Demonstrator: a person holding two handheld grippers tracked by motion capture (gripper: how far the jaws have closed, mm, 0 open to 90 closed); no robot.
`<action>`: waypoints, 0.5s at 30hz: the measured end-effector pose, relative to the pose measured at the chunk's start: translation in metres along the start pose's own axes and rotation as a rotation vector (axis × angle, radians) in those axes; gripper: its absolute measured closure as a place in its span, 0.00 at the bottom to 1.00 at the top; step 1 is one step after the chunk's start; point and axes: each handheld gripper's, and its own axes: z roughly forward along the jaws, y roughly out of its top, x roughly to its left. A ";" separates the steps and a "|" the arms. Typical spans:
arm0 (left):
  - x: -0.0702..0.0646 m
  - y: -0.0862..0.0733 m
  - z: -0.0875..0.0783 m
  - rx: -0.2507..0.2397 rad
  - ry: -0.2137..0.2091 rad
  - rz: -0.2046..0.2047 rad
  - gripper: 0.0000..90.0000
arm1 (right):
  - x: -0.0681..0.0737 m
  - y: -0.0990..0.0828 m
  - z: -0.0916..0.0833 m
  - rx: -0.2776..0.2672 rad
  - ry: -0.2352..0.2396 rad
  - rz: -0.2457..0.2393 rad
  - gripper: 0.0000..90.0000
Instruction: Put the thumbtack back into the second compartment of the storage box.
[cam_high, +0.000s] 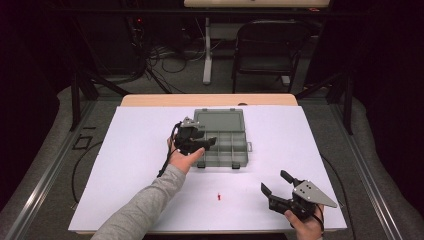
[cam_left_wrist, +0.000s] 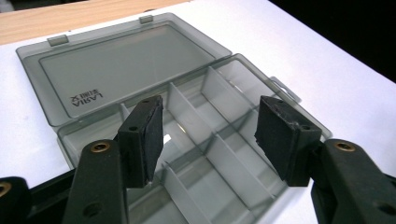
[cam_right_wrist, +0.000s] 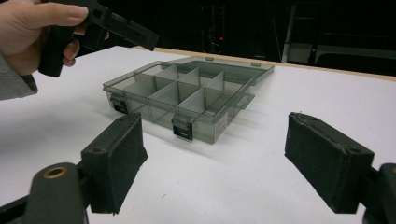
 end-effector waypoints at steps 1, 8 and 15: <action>-0.002 -0.001 -0.002 0.000 -0.005 0.001 0.46 | 0.000 0.000 0.000 -0.001 0.000 -0.002 0.21; -0.010 -0.007 -0.012 0.005 -0.028 0.036 0.45 | 0.000 0.000 0.000 -0.001 0.000 0.000 0.21; -0.024 -0.018 -0.024 0.009 -0.051 0.081 0.45 | 0.000 0.000 0.000 0.000 0.001 0.000 0.21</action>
